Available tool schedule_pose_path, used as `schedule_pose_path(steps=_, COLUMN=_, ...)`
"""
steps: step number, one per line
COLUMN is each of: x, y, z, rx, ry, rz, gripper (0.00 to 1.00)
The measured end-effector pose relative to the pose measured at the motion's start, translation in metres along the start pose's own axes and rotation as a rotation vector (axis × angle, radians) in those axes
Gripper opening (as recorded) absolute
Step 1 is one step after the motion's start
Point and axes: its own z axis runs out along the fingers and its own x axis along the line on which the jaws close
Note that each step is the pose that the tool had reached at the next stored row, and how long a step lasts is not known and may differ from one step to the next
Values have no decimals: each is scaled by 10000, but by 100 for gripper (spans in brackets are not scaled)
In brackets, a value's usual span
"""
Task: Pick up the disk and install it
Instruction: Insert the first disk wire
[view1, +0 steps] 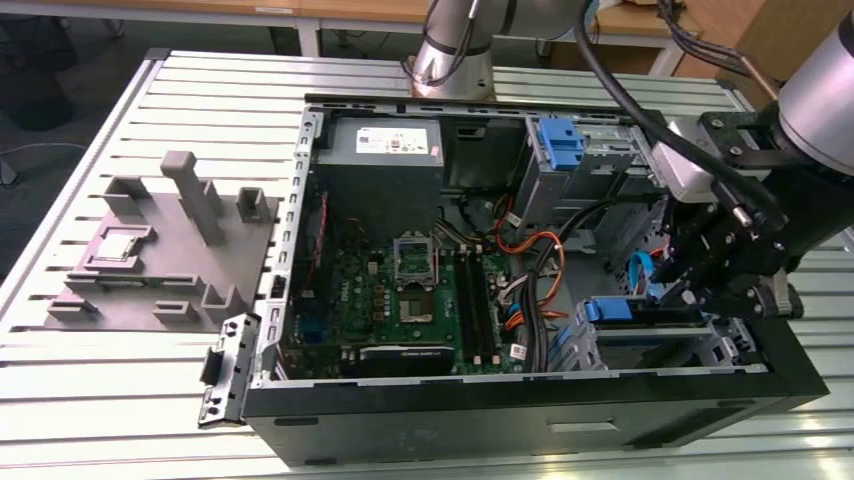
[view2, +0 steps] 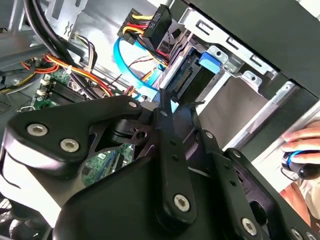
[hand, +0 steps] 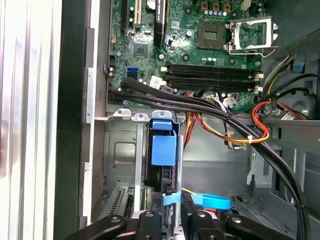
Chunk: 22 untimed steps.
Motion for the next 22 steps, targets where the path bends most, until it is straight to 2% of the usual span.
schedule_pose_path(steps=5, x=-8, y=-2, z=-125, rx=0, ry=-1, rz=0, gripper=29)
schedule_pose_path(steps=10, x=-13, y=-3, z=-219, rx=0, ry=-1, rz=0, gripper=29)
schedule_pose_path(steps=22, x=-14, y=-3, z=-236, rx=0, ry=-1, rz=7, gripper=29)
